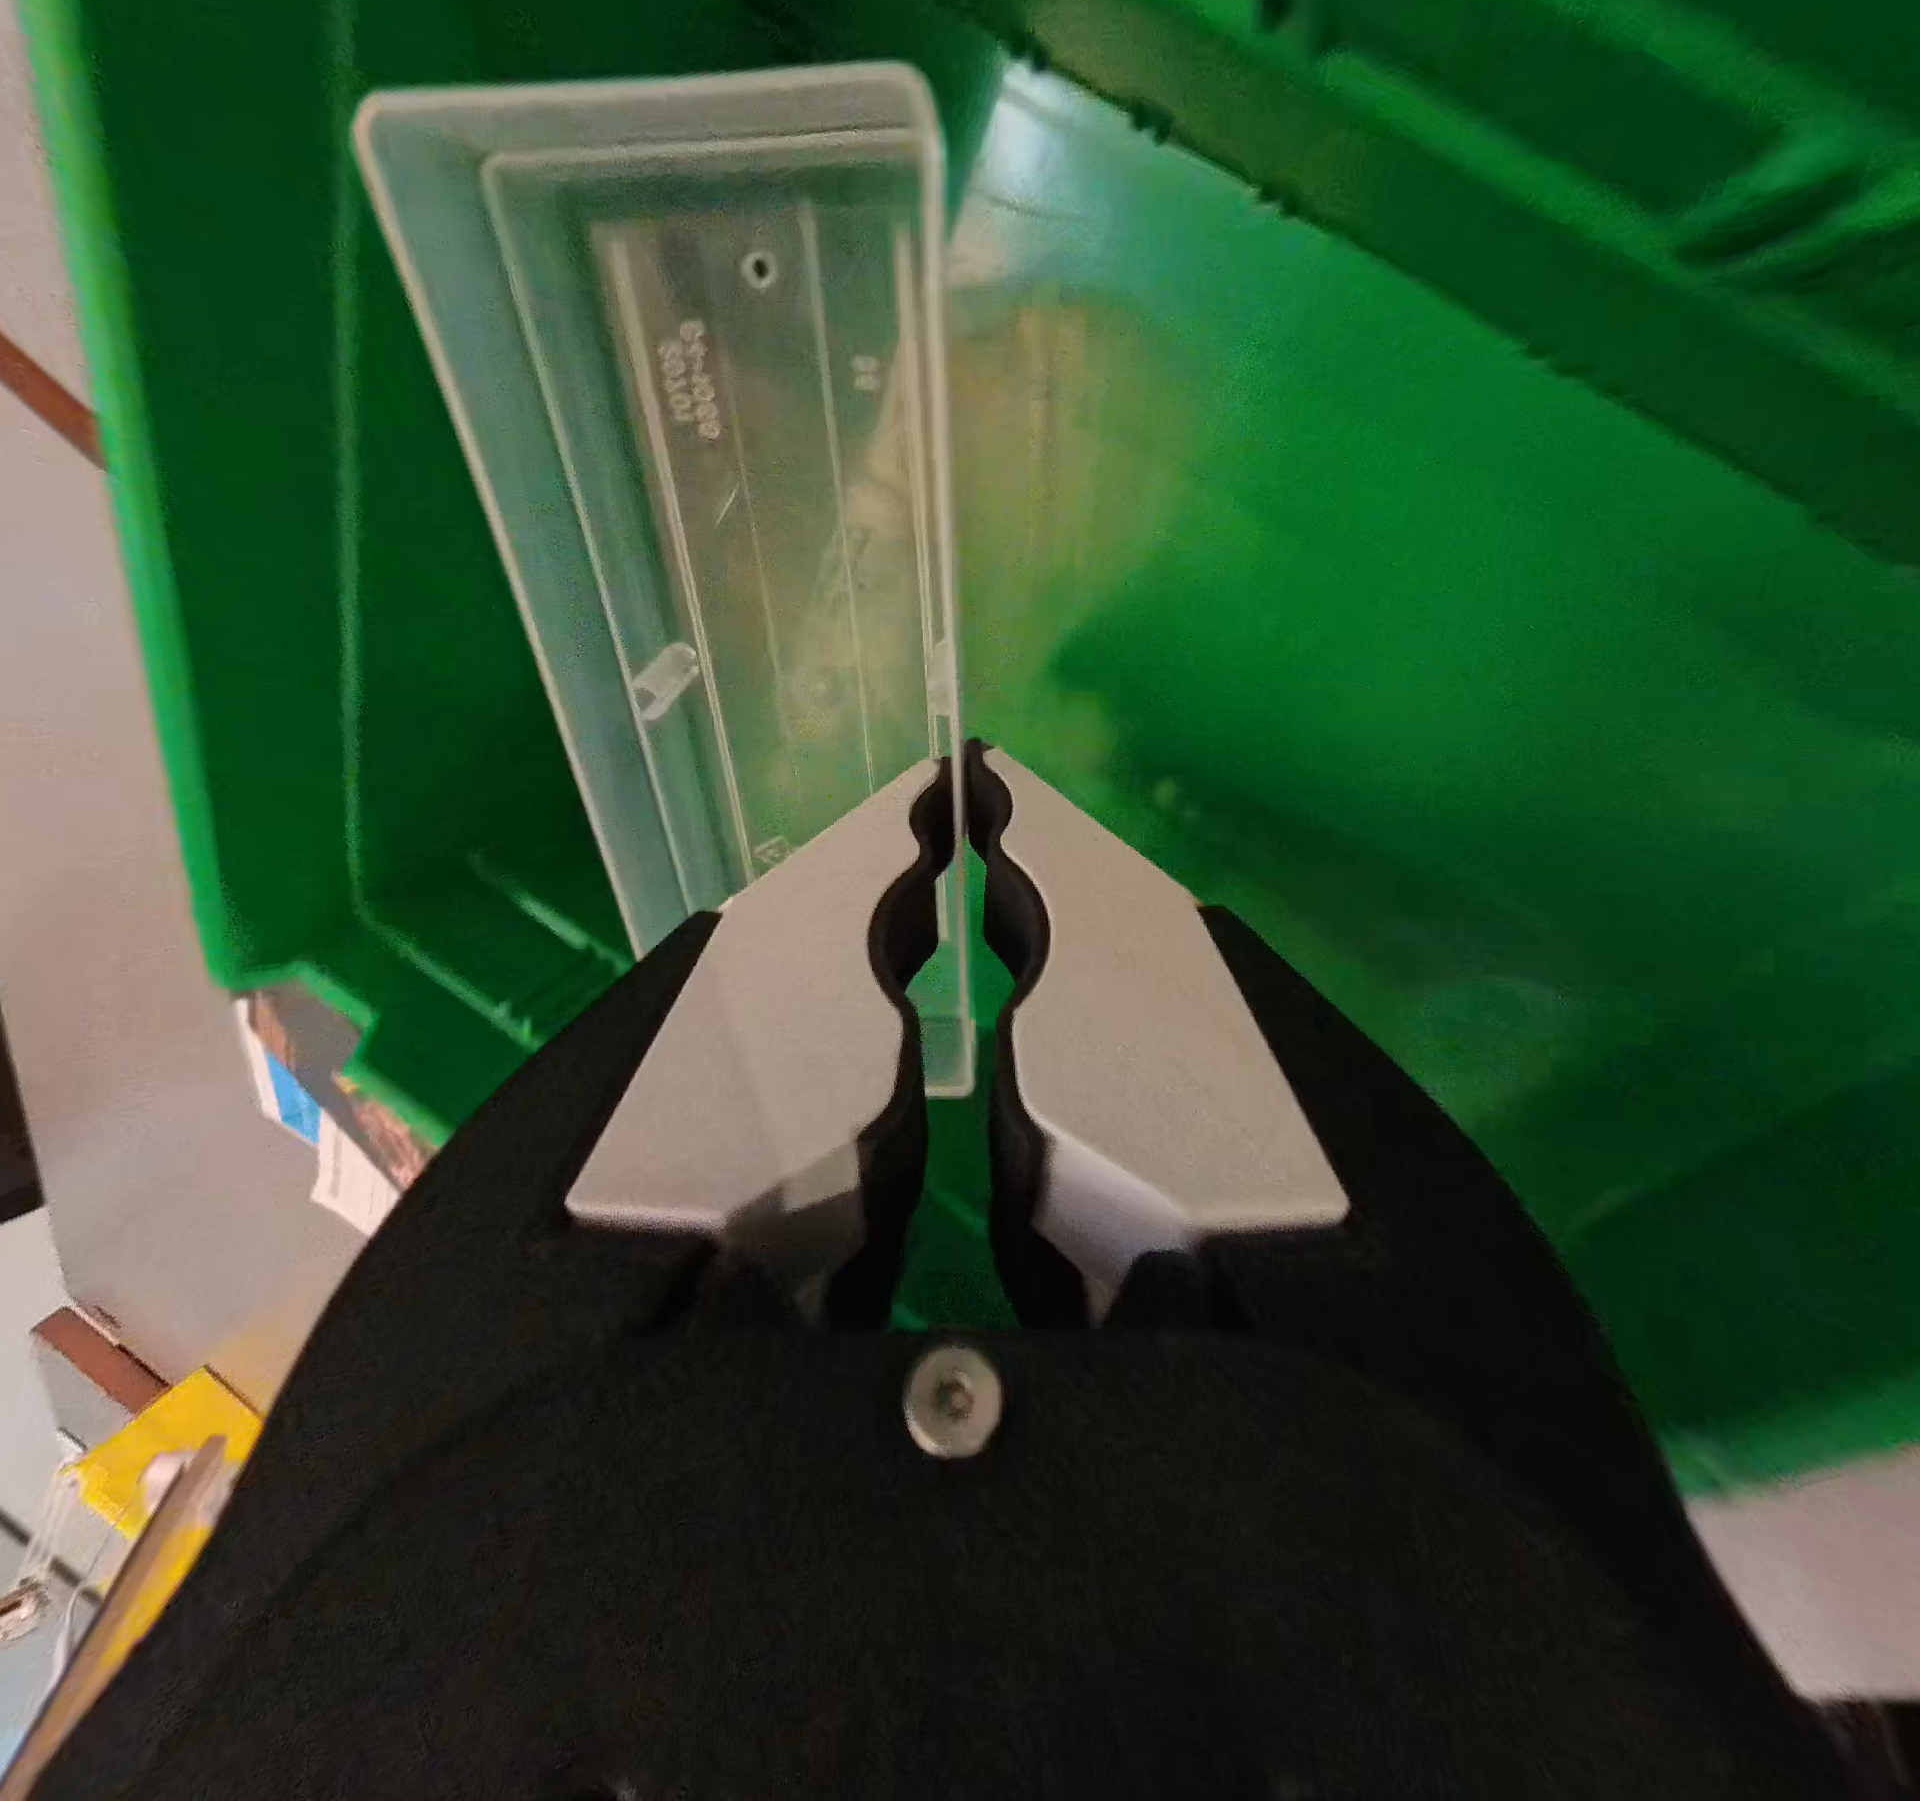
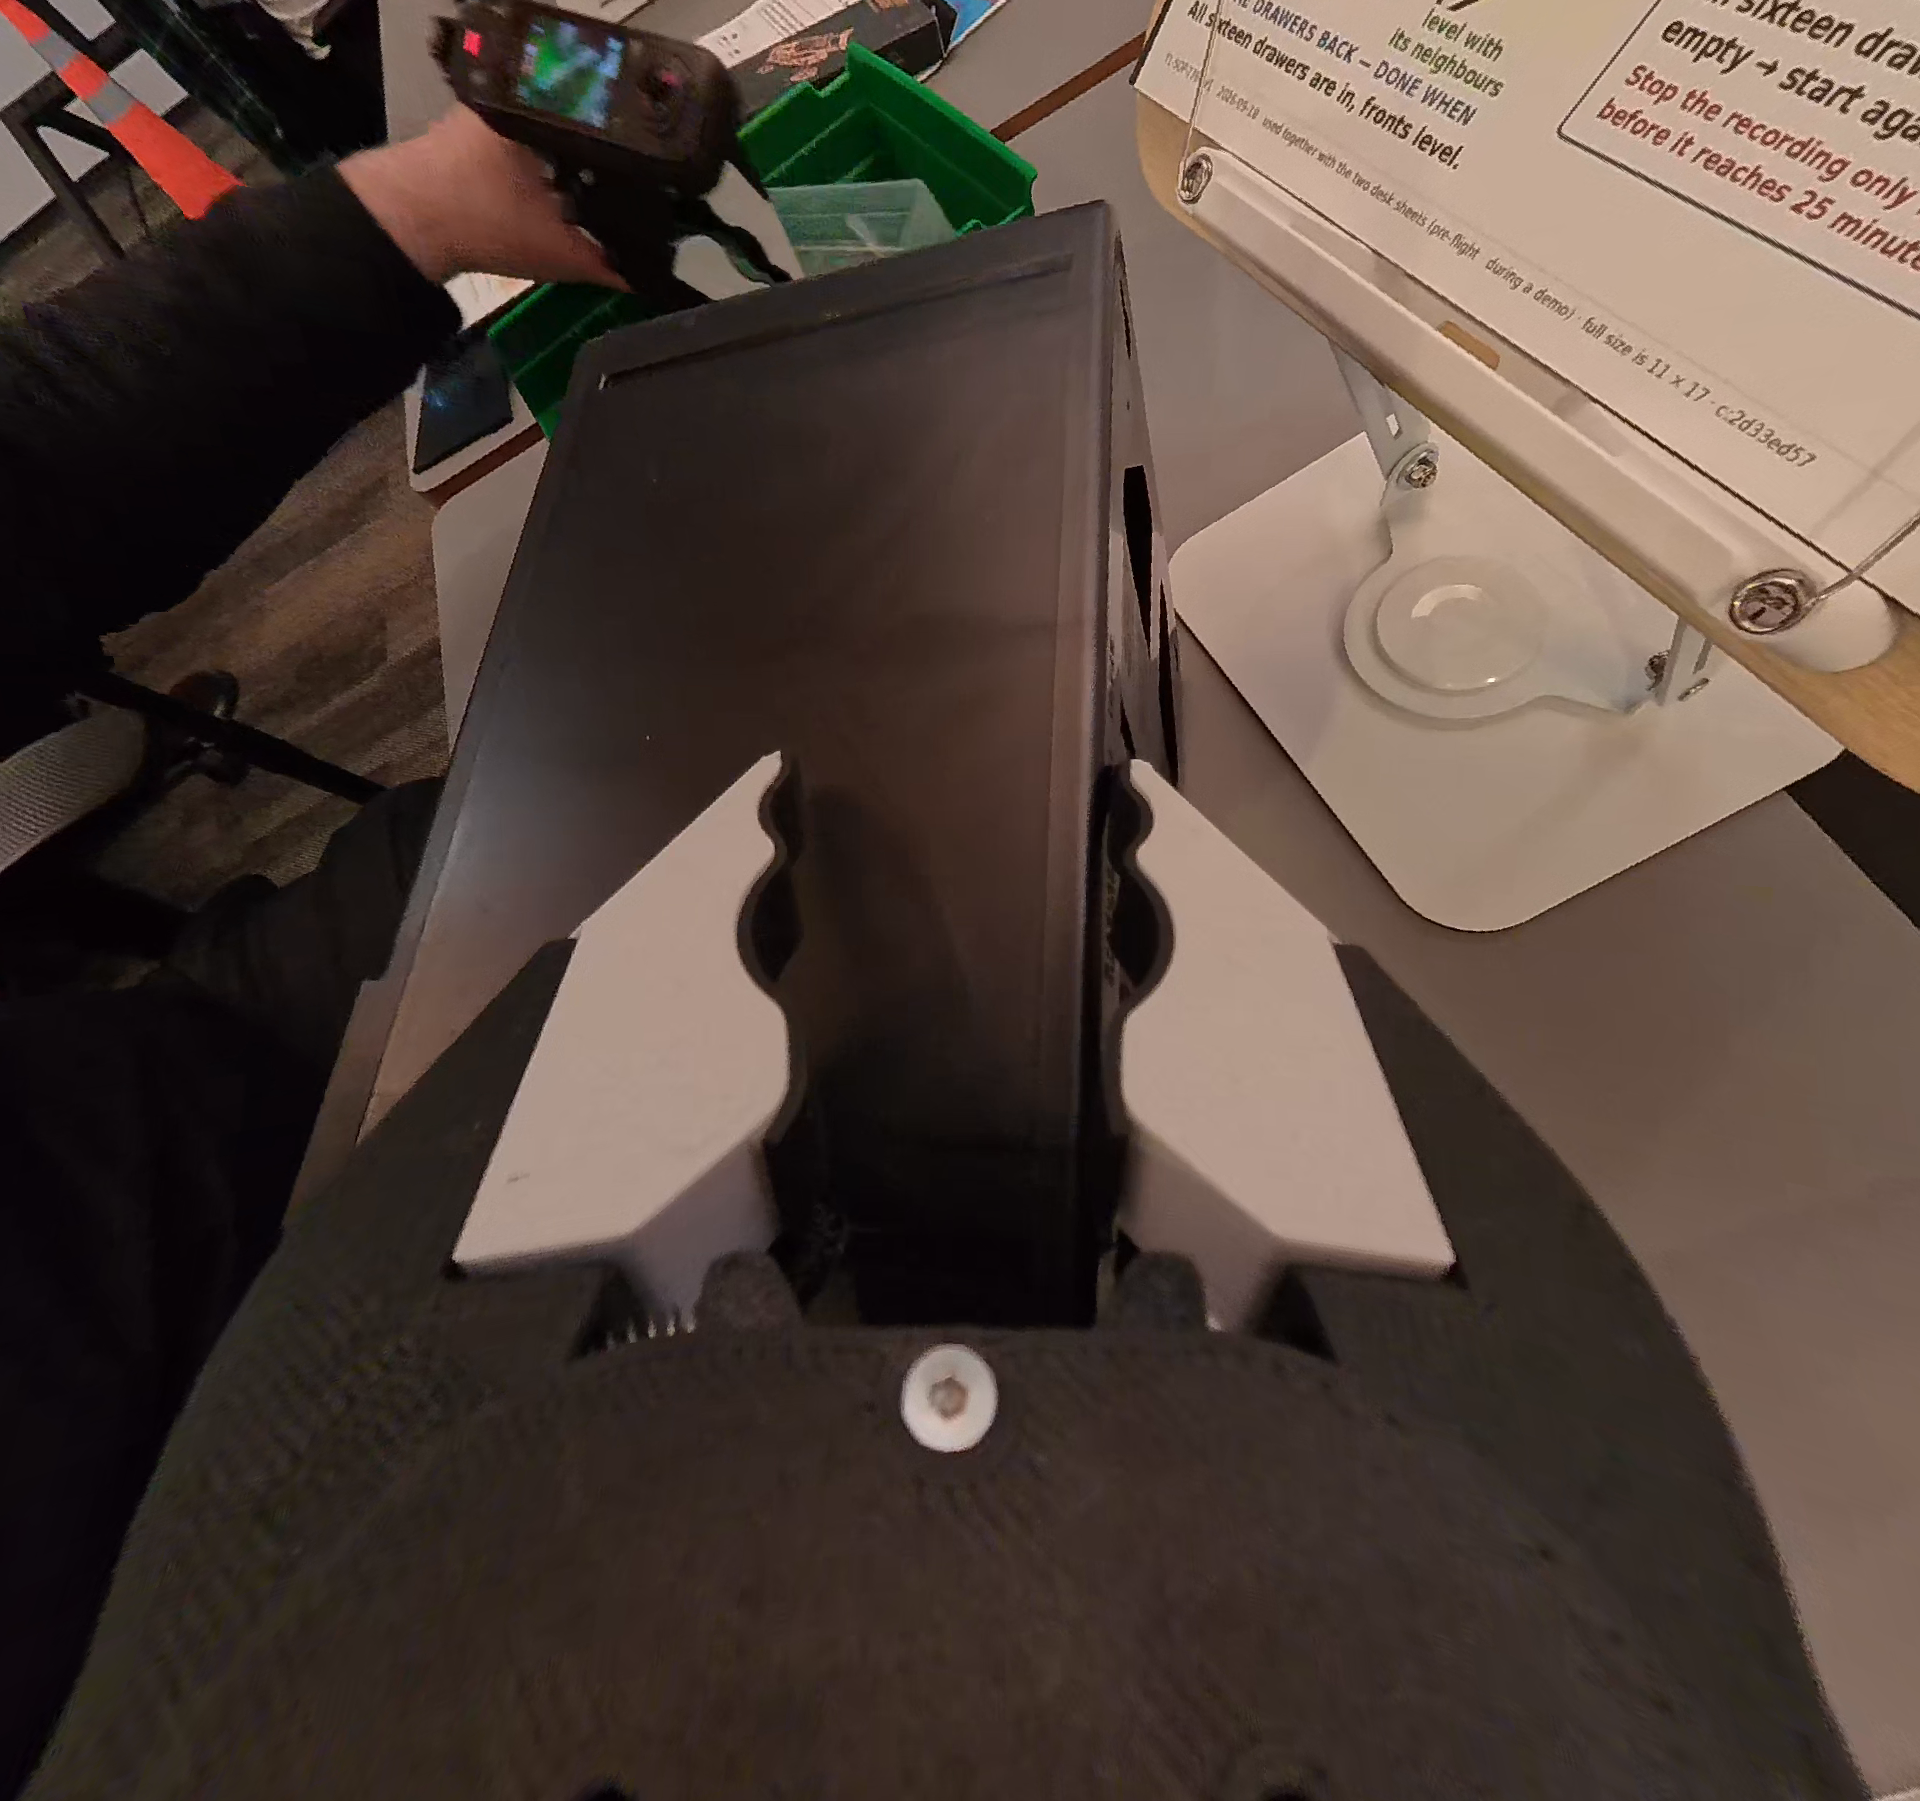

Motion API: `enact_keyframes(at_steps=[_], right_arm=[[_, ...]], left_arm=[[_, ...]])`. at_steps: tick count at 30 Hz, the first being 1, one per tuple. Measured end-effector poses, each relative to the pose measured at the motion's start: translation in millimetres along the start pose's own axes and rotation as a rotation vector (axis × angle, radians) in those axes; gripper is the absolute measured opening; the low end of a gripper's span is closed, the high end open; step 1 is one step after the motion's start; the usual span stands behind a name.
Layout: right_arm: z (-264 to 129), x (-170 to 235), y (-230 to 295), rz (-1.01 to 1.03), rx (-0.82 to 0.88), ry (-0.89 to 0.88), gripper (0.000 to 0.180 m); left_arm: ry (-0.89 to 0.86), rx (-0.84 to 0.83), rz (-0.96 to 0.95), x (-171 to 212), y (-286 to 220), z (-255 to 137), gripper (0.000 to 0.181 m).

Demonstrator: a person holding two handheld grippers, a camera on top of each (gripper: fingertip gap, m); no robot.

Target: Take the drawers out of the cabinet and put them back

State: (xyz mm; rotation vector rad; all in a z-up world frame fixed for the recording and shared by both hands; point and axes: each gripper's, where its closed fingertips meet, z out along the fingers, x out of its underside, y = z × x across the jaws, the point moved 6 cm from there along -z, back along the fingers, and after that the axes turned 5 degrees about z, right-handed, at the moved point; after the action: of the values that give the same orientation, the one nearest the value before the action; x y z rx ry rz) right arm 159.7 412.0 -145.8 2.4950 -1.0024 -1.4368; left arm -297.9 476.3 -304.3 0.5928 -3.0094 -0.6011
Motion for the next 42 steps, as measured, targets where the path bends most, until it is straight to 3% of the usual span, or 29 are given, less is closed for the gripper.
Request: enact_keyframes(at_steps=[7,12,18,22,26,33,36,39,42], right_arm=[[-0.5,0.2,-0.1,0.003,-0.007,-0.014,0.059],[-0.4,0.1,-0.1,0.0,-0.007,-0.011,0.059],[-0.3,0.0,-0.4,0.007,0.0,-0.006,0.058],[0.3,-0.2,0.2,-0.001,0.015,0.011,0.058],[0.5,-0.2,0.3,-0.002,0.021,0.019,0.058],[0.4,-0.2,0.2,-0.002,0.016,0.016,0.058],[0.0,0.0,-0.1,0.006,0.005,0.003,0.058],[-0.1,0.2,-0.2,0.009,0.0,-0.002,0.058],[-0.1,0.1,0.0,0.008,0.004,0.001,0.058]], left_arm=[[-0.169,-0.011,-0.128,-4.9,-60.4,-131.4,0.0],[-0.306,0.128,-0.136,-37.0,-163.1,-192.0,0.0],[-0.271,0.278,-0.146,-75.5,-263.4,-166.3,0.0],[-0.22,0.363,-0.132,-92.0,-296.8,-132.9,0.0],[-0.195,0.302,-0.096,-99.5,-308.1,-111.5,0.002],[-0.396,0.192,-0.114,-65.8,-300.8,-137.1,0.08],[-0.415,0.147,-0.169,-38.5,-293.5,-124.9,0.113],[-0.498,0.186,-0.22,-29.4,-296.2,-102.2,0.122],[-0.552,0.198,-0.235,-39.8,-296.8,-83.5,0.119]])
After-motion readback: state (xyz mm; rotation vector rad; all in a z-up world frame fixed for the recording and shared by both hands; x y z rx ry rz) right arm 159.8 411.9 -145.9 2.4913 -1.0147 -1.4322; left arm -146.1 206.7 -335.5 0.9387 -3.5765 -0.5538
